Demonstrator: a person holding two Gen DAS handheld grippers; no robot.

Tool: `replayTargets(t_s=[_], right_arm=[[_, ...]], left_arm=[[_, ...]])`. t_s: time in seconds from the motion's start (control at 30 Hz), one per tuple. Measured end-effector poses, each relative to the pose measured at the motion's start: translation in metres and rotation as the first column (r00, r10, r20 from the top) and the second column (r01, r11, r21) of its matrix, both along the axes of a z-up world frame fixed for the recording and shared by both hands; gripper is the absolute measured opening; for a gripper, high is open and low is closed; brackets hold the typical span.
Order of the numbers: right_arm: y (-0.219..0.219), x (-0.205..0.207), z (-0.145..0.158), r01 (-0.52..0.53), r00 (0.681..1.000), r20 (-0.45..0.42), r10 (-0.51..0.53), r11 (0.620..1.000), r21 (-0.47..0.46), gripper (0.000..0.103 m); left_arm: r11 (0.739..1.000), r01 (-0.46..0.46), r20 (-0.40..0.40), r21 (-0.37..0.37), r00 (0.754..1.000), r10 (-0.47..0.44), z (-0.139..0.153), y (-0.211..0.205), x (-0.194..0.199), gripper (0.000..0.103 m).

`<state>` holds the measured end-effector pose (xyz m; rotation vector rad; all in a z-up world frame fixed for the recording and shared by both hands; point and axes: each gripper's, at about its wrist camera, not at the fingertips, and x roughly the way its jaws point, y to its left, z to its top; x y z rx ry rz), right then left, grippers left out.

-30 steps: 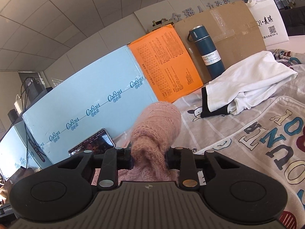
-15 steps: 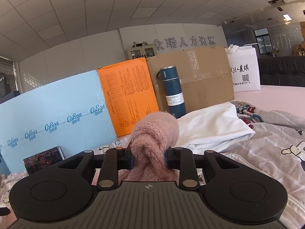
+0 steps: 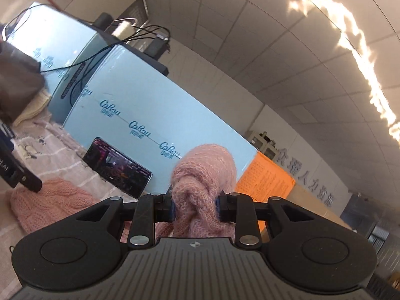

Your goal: Fold clothes

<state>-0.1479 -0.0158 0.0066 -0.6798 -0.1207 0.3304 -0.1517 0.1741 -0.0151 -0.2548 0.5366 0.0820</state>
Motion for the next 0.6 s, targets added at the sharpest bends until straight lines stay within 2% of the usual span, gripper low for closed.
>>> replayTargets(t_s=[0.07,0.1,0.2,0.27,0.37,0.43,0.47,0.5,0.6], right_arm=[[0.021,-0.012,-0.016,-0.042,0.998,0.048,0.047,0.992,-0.116,0.025],[0.026,-0.015,-0.02,-0.079,0.996,0.027,0.083,0.988,-0.136,0.025],[0.036,-0.018,-0.019,-0.194,0.975,-0.129,0.181,0.976,-0.097,0.026],[0.039,-0.011,-0.014,-0.253,0.934,-0.264,0.241,0.967,-0.013,0.028],[0.042,0.004,-0.008,-0.299,0.834,-0.446,0.324,0.946,0.128,0.034],[0.041,0.019,-0.008,-0.328,0.738,-0.542,0.402,0.916,0.232,0.05],[0.04,0.027,-0.009,-0.344,0.686,-0.573,0.448,0.894,0.288,0.067],[0.037,0.033,-0.012,-0.356,0.648,-0.58,0.493,0.87,0.342,0.076],[0.028,0.043,-0.012,-0.345,0.59,-0.571,0.571,0.817,0.461,0.077]], left_arm=[[1.0,-0.004,0.008,-0.009,1.0,0.004,0.001,0.002,-0.001,0.103],[1.0,-0.006,0.012,-0.014,1.0,0.006,0.001,0.002,-0.002,0.103],[0.999,-0.027,0.03,-0.02,0.999,0.027,0.003,0.005,-0.003,0.103],[0.999,-0.045,0.044,-0.023,0.998,0.046,0.005,0.008,-0.005,0.103],[0.998,-0.061,0.062,-0.026,0.996,0.063,0.007,0.01,-0.006,0.103],[0.998,-0.061,0.073,-0.026,0.995,0.062,0.007,0.01,-0.007,0.103],[0.998,-0.059,0.079,-0.028,0.995,0.061,0.008,0.01,-0.007,0.103],[0.998,-0.057,0.086,-0.032,0.994,0.06,0.008,0.01,-0.008,0.103],[0.997,-0.048,0.119,-0.059,0.991,0.055,0.009,0.012,-0.01,0.103]])
